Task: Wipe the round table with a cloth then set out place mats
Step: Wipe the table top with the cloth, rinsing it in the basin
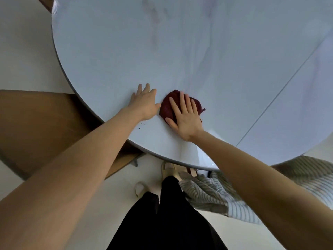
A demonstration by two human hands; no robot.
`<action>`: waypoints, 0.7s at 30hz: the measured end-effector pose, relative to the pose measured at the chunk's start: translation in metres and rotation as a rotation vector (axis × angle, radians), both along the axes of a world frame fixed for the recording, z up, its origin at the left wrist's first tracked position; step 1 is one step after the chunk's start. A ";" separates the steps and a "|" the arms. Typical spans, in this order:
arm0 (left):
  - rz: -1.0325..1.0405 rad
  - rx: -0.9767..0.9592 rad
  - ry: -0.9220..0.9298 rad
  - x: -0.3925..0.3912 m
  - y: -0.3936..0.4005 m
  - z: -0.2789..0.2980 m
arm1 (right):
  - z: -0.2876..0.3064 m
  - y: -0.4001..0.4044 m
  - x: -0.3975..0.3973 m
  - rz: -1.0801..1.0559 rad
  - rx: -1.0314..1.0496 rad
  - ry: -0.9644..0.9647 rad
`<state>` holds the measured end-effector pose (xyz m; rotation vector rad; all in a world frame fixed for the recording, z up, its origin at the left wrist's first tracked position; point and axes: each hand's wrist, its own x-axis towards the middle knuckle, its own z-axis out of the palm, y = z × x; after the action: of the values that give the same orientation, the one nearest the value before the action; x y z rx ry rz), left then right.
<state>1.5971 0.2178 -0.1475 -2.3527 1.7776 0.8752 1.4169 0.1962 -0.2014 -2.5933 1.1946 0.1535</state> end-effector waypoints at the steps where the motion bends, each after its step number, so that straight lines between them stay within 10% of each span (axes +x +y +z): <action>1: -0.018 0.005 -0.005 -0.003 -0.003 -0.005 | -0.008 0.001 0.004 -0.028 -0.025 -0.016; 6: -0.115 0.049 -0.026 -0.022 -0.019 -0.023 | -0.021 -0.030 -0.027 0.138 -0.075 -0.080; 12: -0.343 0.095 -0.057 -0.066 -0.028 -0.030 | -0.028 -0.029 -0.118 -0.763 -0.130 -0.030; 18: -0.465 0.154 -0.026 -0.111 -0.023 -0.025 | -0.025 0.057 -0.126 -0.328 -0.057 -0.071; 21: -0.528 0.193 -0.002 -0.135 -0.023 -0.019 | -0.022 0.022 -0.148 -0.590 -0.064 -0.078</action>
<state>1.4625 0.1951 -0.1667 -1.6432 2.0550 0.9017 1.2692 0.2181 -0.2230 -2.1538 1.8873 -0.1094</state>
